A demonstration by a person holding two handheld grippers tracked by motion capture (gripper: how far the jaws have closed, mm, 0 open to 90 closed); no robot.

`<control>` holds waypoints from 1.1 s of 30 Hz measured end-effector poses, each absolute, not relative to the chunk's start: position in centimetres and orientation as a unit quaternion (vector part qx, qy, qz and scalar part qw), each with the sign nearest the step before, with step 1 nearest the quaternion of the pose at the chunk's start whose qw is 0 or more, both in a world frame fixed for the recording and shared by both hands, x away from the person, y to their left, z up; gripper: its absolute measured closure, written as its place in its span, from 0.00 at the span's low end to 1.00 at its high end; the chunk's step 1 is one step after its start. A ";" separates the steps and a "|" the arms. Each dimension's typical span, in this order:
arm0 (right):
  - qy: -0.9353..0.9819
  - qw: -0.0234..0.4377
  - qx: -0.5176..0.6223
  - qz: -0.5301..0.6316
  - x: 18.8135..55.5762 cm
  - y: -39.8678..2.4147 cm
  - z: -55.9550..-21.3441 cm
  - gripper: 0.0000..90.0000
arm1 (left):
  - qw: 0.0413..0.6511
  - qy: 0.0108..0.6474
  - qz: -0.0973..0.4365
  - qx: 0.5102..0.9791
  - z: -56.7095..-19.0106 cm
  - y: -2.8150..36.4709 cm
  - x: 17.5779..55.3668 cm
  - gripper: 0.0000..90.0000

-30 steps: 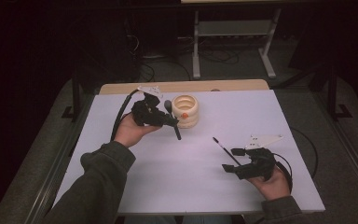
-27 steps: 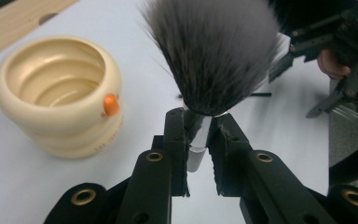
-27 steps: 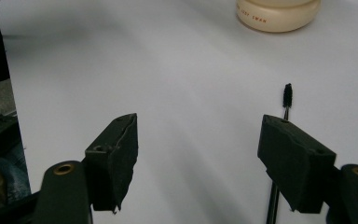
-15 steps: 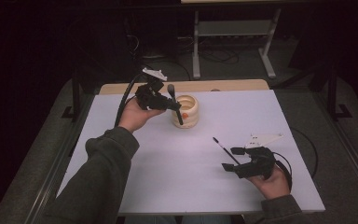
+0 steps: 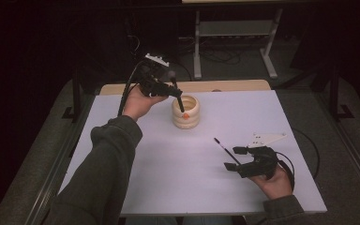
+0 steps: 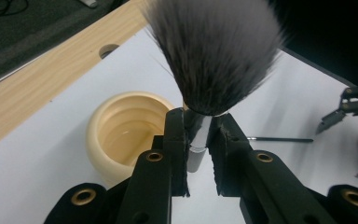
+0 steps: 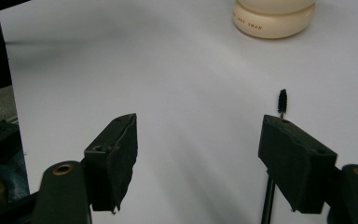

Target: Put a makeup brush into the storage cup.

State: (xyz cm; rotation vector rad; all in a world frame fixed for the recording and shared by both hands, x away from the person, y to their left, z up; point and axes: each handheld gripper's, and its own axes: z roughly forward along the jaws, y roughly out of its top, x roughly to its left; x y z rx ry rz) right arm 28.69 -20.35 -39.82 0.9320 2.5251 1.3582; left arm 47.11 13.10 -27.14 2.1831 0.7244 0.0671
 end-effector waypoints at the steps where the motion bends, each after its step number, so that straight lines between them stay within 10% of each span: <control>1: 0.836 0.063 0.307 0.449 28.7 -20.4 -39.8 0.30 | 0.408 0.289 0.027 0.866 -27.1 13.1 47.3 0.86; 33: 0.834 0.067 0.303 0.457 28.7 -20.6 -39.6 0.31 | 0.393 0.325 0.047 0.859 -28.1 11.9 49.9 0.86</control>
